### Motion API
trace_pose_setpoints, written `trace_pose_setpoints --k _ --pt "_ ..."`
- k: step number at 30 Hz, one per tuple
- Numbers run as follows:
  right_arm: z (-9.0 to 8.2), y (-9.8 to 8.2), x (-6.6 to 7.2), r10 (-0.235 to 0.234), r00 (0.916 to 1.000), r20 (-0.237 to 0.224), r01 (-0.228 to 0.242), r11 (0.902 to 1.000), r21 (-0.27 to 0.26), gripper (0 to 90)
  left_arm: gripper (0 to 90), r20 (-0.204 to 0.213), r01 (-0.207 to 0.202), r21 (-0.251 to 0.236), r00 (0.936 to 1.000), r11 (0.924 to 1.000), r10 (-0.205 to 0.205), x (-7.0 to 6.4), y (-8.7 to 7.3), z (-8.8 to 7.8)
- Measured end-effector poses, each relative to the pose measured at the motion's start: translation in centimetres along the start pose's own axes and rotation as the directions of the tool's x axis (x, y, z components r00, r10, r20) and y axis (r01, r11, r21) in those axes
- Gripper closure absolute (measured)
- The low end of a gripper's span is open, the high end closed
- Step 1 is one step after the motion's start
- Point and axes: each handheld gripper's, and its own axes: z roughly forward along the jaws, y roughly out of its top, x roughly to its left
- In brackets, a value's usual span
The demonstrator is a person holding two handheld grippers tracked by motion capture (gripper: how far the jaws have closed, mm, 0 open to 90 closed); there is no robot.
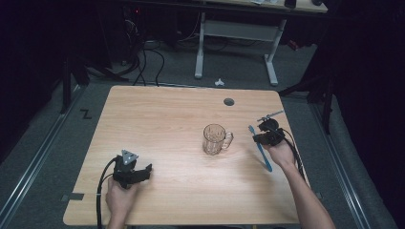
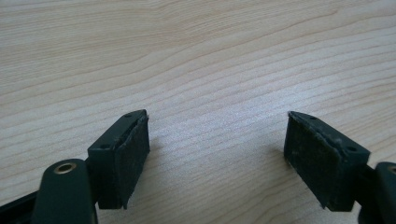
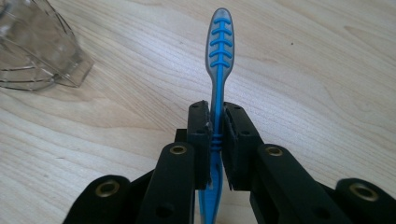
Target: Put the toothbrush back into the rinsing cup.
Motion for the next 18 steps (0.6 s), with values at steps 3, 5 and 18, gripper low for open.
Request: trace_pose_setpoints --k 3,5,18 --pt "-0.4 0.0 0.0 -0.007 1.0 -0.004 0.007 0.9999 -0.015 82.2 23.0 0.0 0.0 0.0 1.0 1.0 0.0 0.0 0.0 0.0" --pt "-1.1 0.0 0.0 -0.003 0.9999 -0.013 0.003 0.9992 -0.039 82.2 23.0 0.0 0.0 0.0 1.0 1.0 0.0 0.0 0.0 0.0" --pt "-3.6 -0.5 -0.3 0.009 0.9986 -0.052 -0.016 0.9919 -0.126 82.2 23.0 -0.004 -0.003 0.001 1.0 1.0 0.003 -0.1 0.0 0.0"
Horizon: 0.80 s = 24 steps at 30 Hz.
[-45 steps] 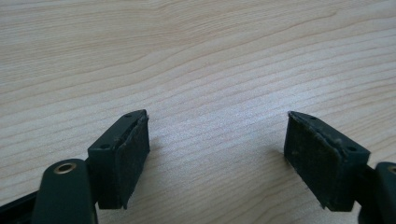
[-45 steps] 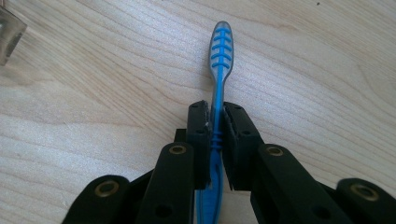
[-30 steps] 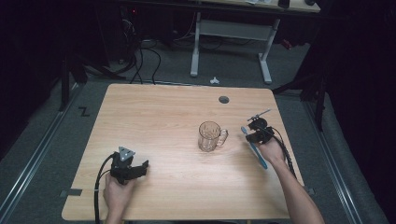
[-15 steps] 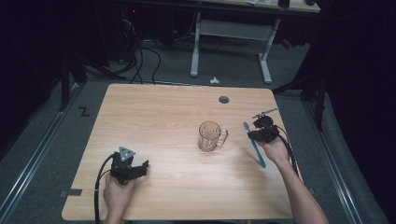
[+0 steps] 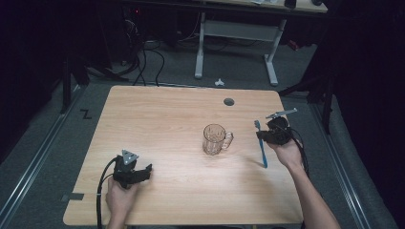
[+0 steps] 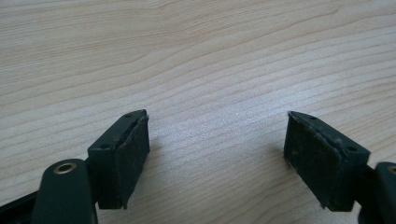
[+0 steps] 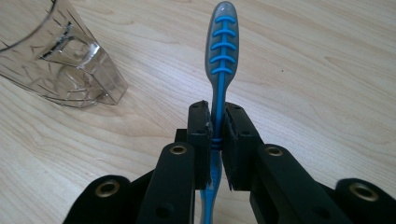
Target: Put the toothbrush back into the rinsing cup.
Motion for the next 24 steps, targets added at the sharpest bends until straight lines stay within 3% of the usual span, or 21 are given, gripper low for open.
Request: trace_pose_setpoints --k 15,24 --pt "-2.1 0.1 0.1 0.001 0.9994 -0.034 -0.004 0.995 -0.1 82.7 23.0 -0.001 -0.001 0.001 1.0 1.0 0.001 0.0 0.0 0.0" --pt "-3.1 0.9 1.1 -0.023 0.9967 -0.078 0.012 0.9889 -0.148 82.7 23.0 -0.001 -0.002 0.001 1.0 1.0 0.002 0.0 0.0 0.0"
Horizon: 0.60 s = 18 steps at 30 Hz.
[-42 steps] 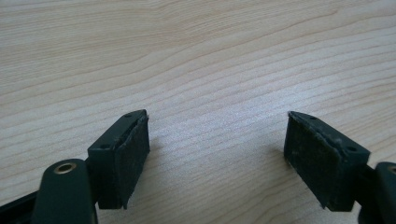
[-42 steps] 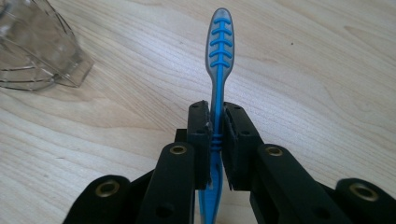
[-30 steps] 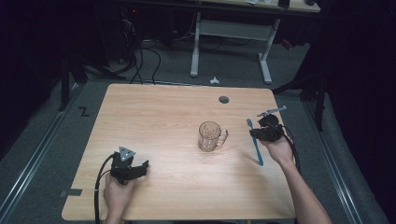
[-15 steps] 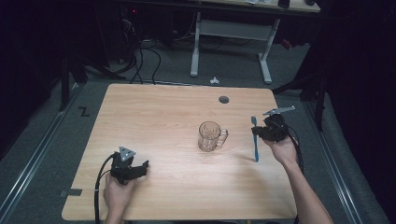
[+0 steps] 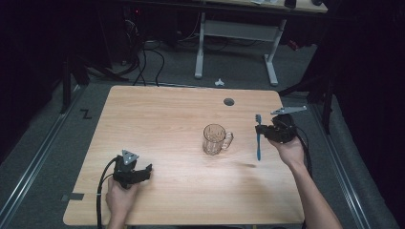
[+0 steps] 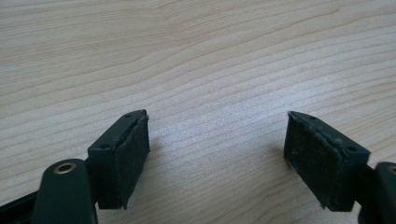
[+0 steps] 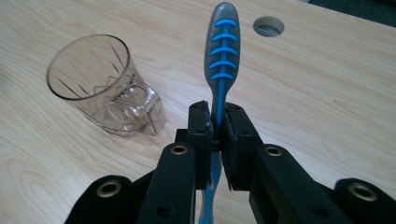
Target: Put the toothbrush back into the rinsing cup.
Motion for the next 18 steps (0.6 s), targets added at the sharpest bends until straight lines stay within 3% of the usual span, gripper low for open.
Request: trace_pose_setpoints --k 18 --pt "-1.3 2.3 1.6 -0.014 0.9959 -0.09 0.005 0.9958 -0.092 82.7 23.0 -0.001 -0.001 0.0 1.0 1.0 0.001 0.0 0.0 0.0"
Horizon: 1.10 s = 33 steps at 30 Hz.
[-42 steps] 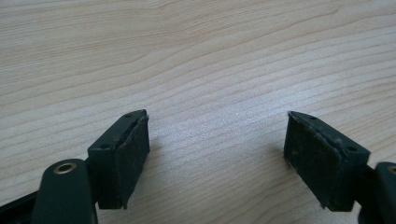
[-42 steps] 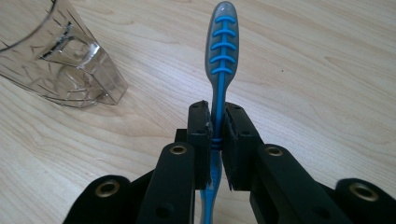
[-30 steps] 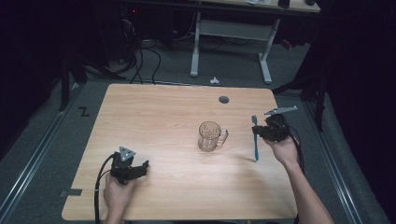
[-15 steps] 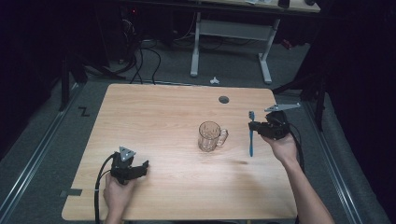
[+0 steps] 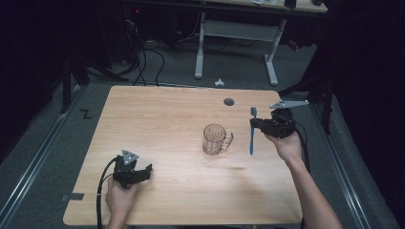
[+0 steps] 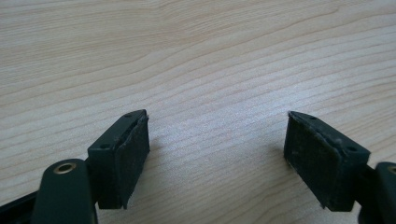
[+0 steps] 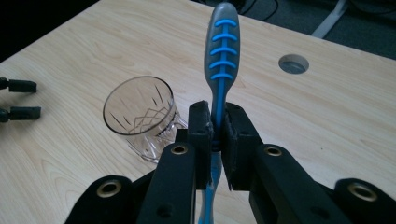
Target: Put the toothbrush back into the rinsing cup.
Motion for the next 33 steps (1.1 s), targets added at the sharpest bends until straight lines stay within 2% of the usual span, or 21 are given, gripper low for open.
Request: trace_pose_setpoints --k 15,19,33 --pt "0.3 1.6 1.1 -0.022 0.999 -0.038 0.02 0.9989 -0.042 82.7 22.8 0.001 -0.001 0.001 1.0 1.0 0.001 0.0 0.0 0.0" --pt "0.4 1.9 1.3 -0.036 0.9985 -0.042 0.034 0.9984 -0.046 82.7 22.8 0.001 -0.001 0.001 1.0 1.0 0.001 0.0 0.0 0.0" --pt "0.2 3.2 1.6 -0.044 0.9974 -0.057 0.039 0.9958 -0.083 82.7 22.8 0.0 -0.001 0.0 1.0 1.0 0.001 0.0 0.0 0.0"
